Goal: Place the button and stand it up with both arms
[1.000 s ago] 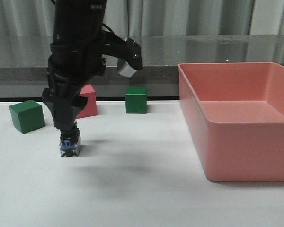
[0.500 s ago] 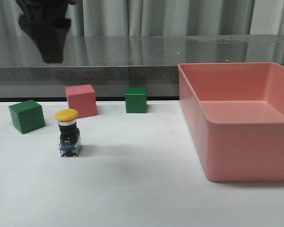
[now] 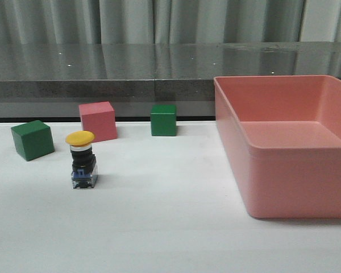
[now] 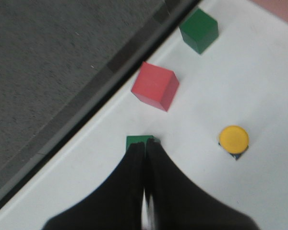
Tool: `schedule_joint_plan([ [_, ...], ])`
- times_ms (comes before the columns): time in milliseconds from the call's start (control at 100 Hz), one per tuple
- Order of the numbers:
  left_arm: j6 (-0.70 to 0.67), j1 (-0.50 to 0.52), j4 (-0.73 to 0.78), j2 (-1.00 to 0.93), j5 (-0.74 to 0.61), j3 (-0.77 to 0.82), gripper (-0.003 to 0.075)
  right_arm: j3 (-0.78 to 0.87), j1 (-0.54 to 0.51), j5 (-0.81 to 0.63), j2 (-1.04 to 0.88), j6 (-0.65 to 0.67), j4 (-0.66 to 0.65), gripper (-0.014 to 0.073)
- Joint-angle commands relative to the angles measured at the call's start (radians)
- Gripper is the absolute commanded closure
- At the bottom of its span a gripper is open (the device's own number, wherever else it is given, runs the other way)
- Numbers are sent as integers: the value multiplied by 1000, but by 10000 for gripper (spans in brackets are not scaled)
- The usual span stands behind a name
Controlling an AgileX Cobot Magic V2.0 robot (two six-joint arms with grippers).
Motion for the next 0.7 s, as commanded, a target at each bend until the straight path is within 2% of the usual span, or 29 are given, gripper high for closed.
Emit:
schedule_joint_plan([
  [0,75,73,-145,-111,-145,63,739,-28,-7,-86,6,-1,10,651],
  [130,147,140,-246,-251,-259,248,739,-28,-7,-86,6,-1,10,651],
  [400,174,145,-413,-573,-551,673,739,-28,-7,-86,6,-1,10,651],
  [510,174,145,-449,-701,-585,796,739,-28,-7,-86,6,-1,10,651],
  [690,174,145,-521,-859,-583,914,739,-28,-7,-86,6,-1,10,651],
])
